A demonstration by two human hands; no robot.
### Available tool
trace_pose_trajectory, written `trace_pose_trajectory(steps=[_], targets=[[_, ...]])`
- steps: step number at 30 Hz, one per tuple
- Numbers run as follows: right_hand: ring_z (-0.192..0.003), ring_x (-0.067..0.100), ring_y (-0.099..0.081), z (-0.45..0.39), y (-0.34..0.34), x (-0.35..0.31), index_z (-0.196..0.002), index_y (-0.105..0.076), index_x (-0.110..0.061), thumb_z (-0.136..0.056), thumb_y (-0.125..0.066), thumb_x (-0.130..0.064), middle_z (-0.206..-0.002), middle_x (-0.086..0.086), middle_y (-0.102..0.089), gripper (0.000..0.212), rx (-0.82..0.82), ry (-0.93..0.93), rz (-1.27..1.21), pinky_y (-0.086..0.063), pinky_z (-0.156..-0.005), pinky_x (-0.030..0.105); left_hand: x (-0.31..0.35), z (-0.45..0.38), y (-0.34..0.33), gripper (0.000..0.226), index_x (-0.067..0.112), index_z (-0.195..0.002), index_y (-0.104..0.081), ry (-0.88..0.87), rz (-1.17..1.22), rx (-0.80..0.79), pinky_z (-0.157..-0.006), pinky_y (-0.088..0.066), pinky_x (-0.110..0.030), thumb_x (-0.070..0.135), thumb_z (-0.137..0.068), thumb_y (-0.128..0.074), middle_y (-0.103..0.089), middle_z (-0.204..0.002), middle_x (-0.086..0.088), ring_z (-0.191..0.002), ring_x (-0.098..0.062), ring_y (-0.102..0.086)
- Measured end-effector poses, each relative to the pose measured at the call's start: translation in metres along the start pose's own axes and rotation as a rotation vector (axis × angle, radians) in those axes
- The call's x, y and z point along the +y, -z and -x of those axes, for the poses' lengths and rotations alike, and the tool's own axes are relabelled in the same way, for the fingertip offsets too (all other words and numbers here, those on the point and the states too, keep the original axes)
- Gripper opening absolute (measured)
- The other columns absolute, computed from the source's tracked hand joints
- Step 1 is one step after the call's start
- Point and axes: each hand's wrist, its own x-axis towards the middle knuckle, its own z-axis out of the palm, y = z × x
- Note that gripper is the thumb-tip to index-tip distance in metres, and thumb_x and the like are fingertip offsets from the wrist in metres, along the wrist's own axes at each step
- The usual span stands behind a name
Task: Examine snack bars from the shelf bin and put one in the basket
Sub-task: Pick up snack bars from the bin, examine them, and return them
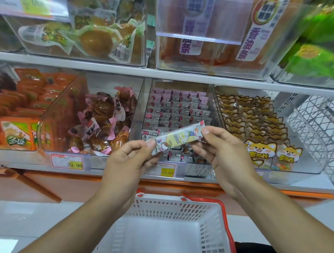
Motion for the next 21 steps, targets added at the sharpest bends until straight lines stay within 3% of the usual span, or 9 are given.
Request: trace_pose_trajectory(steps=[6, 8, 10, 14, 18, 21], targets=[[-0.078, 0.016, -0.075, 0.001, 0.002, 0.000, -0.090, -0.070, -0.012, -0.096, -0.066, -0.011, -0.092, 0.010, -0.078, 0.007, 0.069, 0.065, 0.039, -0.062, -0.075, 0.026, -0.003, 0.000, -0.002, 0.038, 0.013, -0.085, -0.066, -0.015, -0.067, 0.011, -0.080, -0.061, -0.026, 0.041, -0.063, -0.079, -0.076, -0.082, -0.003, -0.078, -0.011, -0.073], [-0.084, 0.019, -0.074, 0.001, 0.002, 0.000, -0.091, -0.067, -0.011, -0.097, -0.064, -0.010, -0.096, 0.011, -0.078, 0.007, 0.028, 0.068, 0.041, -0.062, -0.078, 0.027, -0.001, 0.001, -0.002, 0.023, 0.019, -0.076, -0.068, -0.003, -0.052, -0.001, -0.076, -0.061, -0.027, 0.037, -0.067, -0.078, -0.073, -0.072, -0.001, -0.078, -0.013, -0.074], [-0.091, 0.021, -0.074, 0.001, 0.002, 0.000, -0.095, -0.060, -0.010, -0.095, -0.064, -0.008, -0.100, 0.011, -0.078, 0.004, -0.100, 0.061, 0.016, -0.062, -0.078, 0.027, 0.000, 0.000, 0.001, 0.015, 0.019, -0.072, -0.067, 0.026, -0.038, -0.004, -0.073, -0.061, -0.026, 0.031, -0.073, -0.075, -0.075, -0.075, -0.004, -0.084, -0.018, -0.076], [-0.107, 0.020, -0.072, 0.002, 0.007, -0.001, -0.116, -0.055, -0.014, -0.075, -0.078, -0.011, -0.125, -0.001, -0.071, 0.047, -0.360, 0.151, 0.215, -0.058, -0.080, 0.027, 0.004, 0.000, 0.008, 0.014, 0.007, -0.085, -0.060, 0.093, -0.039, 0.033, -0.067, -0.060, -0.023, 0.016, -0.093, -0.066, -0.077, -0.097, -0.017, -0.089, -0.025, -0.077], [-0.087, 0.013, -0.070, 0.006, 0.007, 0.003, -0.114, -0.066, -0.027, -0.083, -0.077, -0.002, -0.115, -0.005, -0.073, 0.042, -0.388, 0.243, 0.410, -0.056, -0.070, 0.026, 0.006, 0.002, 0.007, 0.013, 0.010, -0.085, -0.057, 0.064, -0.037, 0.022, -0.061, -0.058, -0.021, 0.006, -0.098, -0.057, -0.077, -0.085, -0.013, -0.075, -0.023, -0.076], [-0.082, 0.024, -0.072, 0.007, 0.006, 0.005, -0.109, -0.070, -0.025, -0.079, -0.080, -0.022, -0.106, 0.000, -0.075, 0.032, -0.275, 0.235, 0.376, -0.056, -0.065, 0.025, 0.007, 0.001, 0.005, 0.002, 0.011, -0.096, -0.061, 0.024, -0.030, -0.021, -0.066, -0.059, -0.023, 0.013, -0.096, -0.060, -0.078, -0.093, -0.013, -0.081, -0.023, -0.076]])
